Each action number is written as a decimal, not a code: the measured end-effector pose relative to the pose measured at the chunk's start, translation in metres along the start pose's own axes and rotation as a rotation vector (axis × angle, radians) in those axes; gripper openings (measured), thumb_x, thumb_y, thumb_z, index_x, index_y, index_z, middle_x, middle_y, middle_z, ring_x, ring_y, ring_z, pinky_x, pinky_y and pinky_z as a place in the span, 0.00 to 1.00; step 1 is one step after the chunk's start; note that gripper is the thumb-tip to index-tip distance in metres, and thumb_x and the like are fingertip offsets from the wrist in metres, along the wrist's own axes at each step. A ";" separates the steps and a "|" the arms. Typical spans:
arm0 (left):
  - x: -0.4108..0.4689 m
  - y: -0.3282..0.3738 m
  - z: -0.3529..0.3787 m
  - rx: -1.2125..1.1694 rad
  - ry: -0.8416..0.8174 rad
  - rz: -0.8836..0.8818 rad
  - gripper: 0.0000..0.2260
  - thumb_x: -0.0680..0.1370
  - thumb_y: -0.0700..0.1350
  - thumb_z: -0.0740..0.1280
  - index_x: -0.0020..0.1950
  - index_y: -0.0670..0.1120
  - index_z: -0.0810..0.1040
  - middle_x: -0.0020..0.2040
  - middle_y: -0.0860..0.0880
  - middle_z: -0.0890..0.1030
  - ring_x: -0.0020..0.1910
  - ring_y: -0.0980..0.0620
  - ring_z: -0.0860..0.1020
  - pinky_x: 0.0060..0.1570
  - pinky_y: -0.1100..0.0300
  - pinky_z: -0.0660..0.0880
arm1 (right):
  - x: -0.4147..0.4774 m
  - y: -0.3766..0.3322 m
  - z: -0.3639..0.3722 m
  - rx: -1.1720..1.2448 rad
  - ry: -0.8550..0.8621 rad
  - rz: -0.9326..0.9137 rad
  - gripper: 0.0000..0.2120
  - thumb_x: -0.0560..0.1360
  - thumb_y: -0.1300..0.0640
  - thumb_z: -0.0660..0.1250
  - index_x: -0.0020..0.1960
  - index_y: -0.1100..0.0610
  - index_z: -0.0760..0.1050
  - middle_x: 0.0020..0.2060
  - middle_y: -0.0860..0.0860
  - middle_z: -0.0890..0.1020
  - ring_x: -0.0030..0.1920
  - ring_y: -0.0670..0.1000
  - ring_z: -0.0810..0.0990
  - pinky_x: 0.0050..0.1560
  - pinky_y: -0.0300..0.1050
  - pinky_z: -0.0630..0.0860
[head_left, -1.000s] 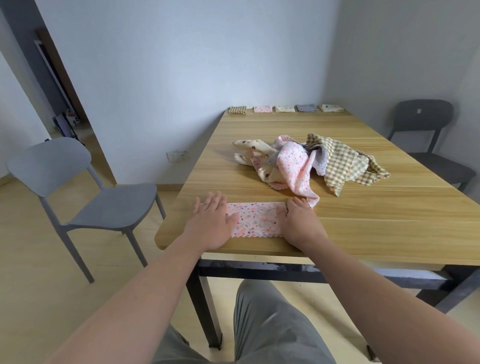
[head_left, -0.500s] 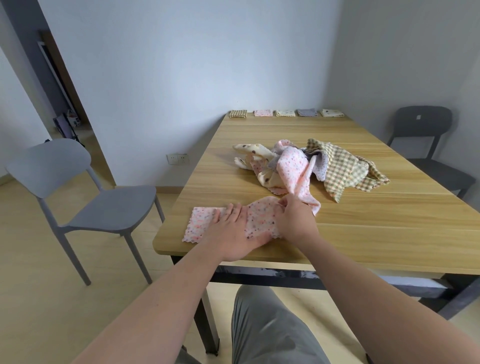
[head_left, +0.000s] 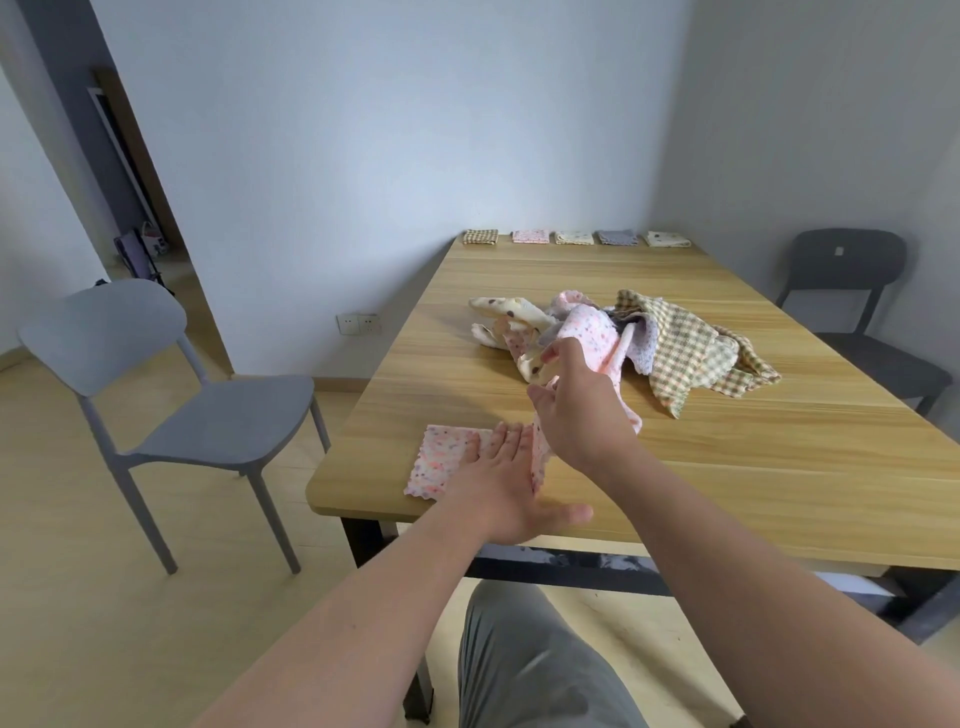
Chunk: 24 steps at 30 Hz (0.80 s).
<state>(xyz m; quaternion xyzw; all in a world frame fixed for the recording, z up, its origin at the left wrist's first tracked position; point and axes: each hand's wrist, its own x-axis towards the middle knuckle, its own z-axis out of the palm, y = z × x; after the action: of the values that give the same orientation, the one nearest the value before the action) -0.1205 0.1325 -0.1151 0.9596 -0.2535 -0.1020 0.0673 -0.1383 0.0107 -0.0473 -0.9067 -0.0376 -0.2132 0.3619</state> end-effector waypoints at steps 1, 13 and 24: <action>0.000 0.005 0.001 -0.002 0.009 0.011 0.56 0.69 0.82 0.48 0.81 0.46 0.31 0.82 0.48 0.34 0.80 0.50 0.33 0.79 0.44 0.36 | 0.000 -0.001 0.000 -0.017 -0.006 -0.021 0.11 0.82 0.60 0.65 0.60 0.56 0.65 0.32 0.49 0.74 0.31 0.51 0.74 0.31 0.46 0.63; -0.010 -0.037 -0.037 -0.225 0.107 0.040 0.57 0.66 0.77 0.64 0.84 0.49 0.43 0.83 0.52 0.45 0.82 0.51 0.47 0.79 0.49 0.46 | 0.002 0.014 -0.015 -0.030 -0.047 0.154 0.09 0.84 0.58 0.59 0.64 0.52 0.67 0.36 0.48 0.79 0.32 0.49 0.77 0.31 0.47 0.72; -0.022 -0.100 -0.014 -0.480 0.457 -0.181 0.17 0.84 0.41 0.61 0.72 0.52 0.75 0.69 0.54 0.78 0.67 0.54 0.75 0.62 0.61 0.71 | 0.000 -0.017 0.035 -0.053 -0.174 0.113 0.18 0.82 0.63 0.60 0.70 0.57 0.75 0.64 0.53 0.80 0.53 0.50 0.81 0.49 0.37 0.77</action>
<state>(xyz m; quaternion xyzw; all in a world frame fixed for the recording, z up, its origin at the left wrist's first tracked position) -0.0888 0.2310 -0.1156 0.9330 -0.1145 0.0531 0.3371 -0.1297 0.0468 -0.0595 -0.9318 -0.0119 -0.1138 0.3446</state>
